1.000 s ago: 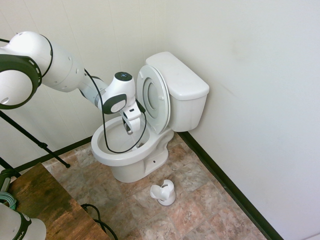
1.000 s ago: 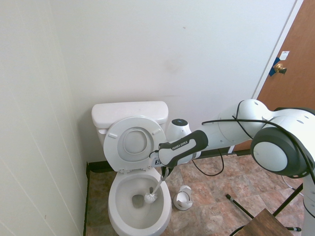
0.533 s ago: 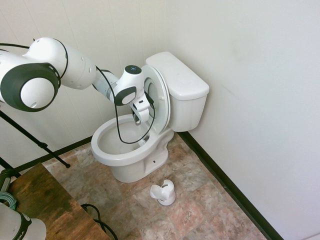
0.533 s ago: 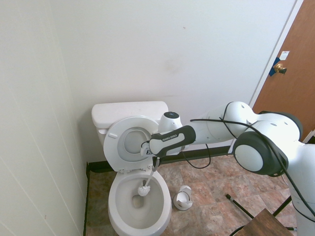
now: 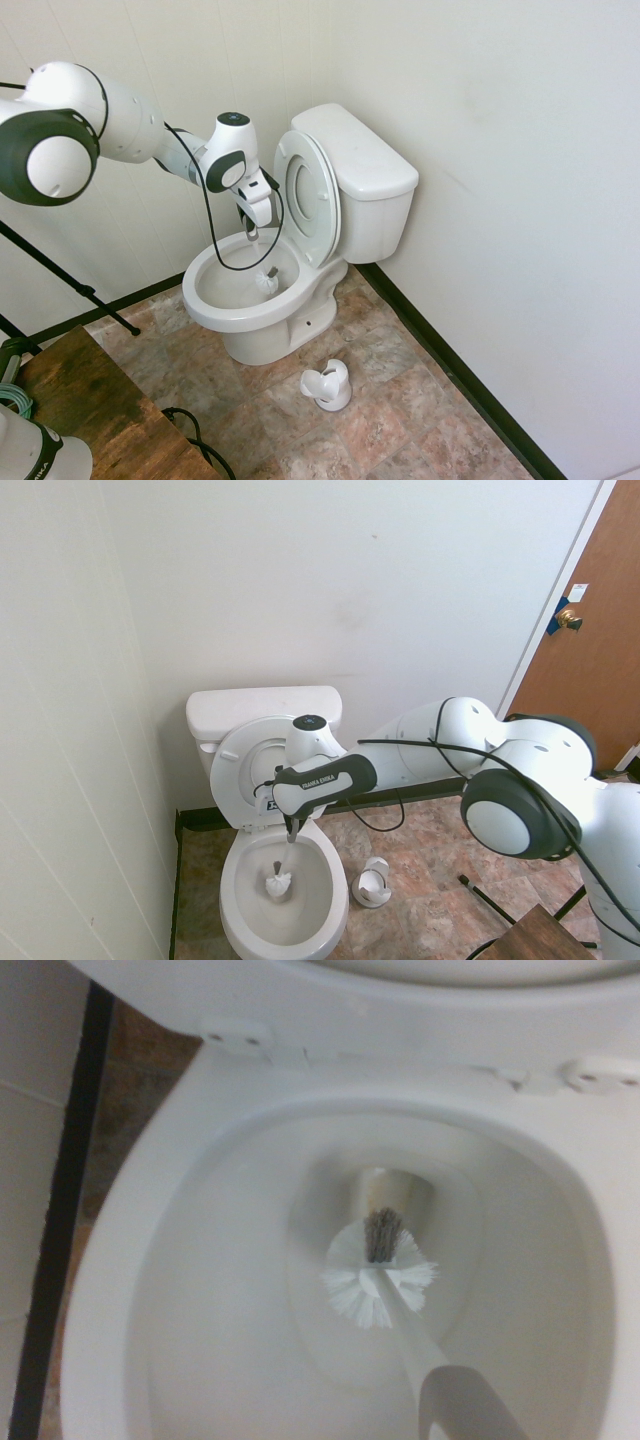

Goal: Clean the toilet

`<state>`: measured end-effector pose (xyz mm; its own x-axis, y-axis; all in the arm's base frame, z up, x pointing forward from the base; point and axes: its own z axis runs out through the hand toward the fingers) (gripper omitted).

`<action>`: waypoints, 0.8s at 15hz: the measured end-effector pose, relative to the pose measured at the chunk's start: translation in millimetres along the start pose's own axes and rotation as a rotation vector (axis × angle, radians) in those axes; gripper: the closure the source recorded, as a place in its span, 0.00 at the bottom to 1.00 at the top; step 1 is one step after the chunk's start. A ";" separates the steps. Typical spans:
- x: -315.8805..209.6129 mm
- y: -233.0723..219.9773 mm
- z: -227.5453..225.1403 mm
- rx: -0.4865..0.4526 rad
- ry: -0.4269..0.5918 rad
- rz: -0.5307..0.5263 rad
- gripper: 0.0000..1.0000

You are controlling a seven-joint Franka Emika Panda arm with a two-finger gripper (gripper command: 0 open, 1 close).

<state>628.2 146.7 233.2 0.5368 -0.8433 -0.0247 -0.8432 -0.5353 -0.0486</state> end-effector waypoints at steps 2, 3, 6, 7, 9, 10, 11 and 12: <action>-19.9 12.0 -41.3 0.009 0.017 -0.038 1.00; -30.0 17.9 -65.2 0.017 0.030 -0.048 1.00; -48.2 43.5 -135.5 0.049 0.067 -0.043 1.00; -47.0 55.0 -158.7 0.065 0.077 -0.029 1.00; -28.2 87.3 -209.3 0.097 0.098 0.021 1.00; -11.9 107.8 -234.4 0.113 0.108 0.055 1.00; 6.8 133.0 -256.1 0.126 0.113 0.087 1.00; 26.0 162.3 -272.1 0.137 0.114 0.120 1.00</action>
<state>497.7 25.1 496.3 0.4199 -0.9045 0.0747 -0.8848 -0.4263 -0.1880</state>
